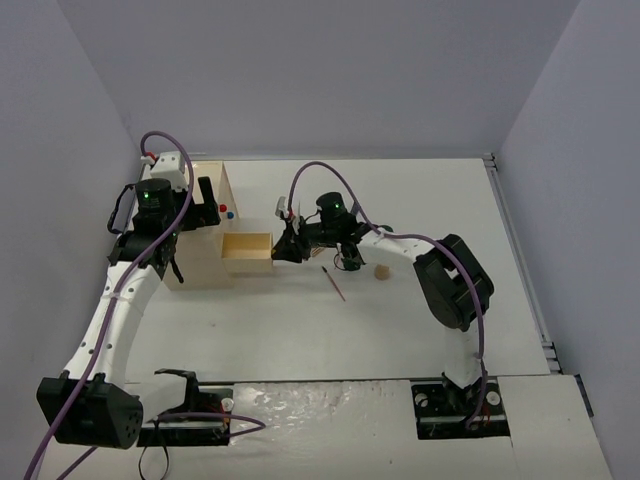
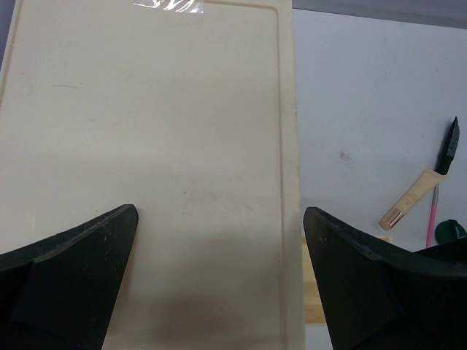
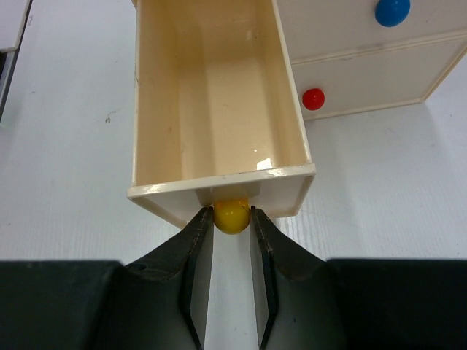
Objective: Organize the makeup
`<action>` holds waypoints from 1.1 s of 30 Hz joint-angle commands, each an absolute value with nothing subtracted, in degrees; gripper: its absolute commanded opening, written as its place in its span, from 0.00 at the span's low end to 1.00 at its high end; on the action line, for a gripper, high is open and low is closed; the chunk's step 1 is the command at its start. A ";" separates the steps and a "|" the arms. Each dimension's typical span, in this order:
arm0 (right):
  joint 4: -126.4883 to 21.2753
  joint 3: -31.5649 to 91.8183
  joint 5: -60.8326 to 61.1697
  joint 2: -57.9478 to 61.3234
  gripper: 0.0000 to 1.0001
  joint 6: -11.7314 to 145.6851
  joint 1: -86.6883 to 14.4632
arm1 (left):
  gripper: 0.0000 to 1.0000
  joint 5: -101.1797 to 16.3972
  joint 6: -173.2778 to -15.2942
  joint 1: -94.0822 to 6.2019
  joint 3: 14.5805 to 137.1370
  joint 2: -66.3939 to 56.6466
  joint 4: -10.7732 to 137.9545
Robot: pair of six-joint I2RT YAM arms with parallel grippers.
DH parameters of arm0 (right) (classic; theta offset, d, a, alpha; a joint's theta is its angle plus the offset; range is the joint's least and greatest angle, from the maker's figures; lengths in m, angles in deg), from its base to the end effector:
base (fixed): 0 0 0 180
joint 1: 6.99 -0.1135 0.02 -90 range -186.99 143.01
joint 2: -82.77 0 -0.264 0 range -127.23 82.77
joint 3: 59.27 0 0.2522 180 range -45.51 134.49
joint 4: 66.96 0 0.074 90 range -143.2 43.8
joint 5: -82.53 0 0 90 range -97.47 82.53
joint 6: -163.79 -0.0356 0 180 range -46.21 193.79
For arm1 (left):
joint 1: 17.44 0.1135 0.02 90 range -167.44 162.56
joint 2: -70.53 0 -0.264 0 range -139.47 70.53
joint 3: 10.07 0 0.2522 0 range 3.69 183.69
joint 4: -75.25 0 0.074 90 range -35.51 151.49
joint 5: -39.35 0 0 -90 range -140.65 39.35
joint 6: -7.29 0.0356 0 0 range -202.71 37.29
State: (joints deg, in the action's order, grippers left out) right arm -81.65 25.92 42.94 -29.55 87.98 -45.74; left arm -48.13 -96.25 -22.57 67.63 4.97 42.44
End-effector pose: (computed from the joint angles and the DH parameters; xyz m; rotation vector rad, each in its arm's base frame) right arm 0.3253 0.2963 0.2219 -1.3477 1.2486 1.0840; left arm 0.2587 -0.0248 0.3682 -0.1128 1.9366 -0.2597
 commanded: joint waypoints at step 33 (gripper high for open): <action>-61.91 -0.38 -24.30 3.25 0.68 58.48 -36.86 | 0.97 -47.85 -92.85 -22.10 66.53 16.15 40.03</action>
State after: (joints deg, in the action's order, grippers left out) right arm -62.28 2.18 -18.40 1.11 65.62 -39.82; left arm -47.10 -93.71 -22.57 64.68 16.07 38.52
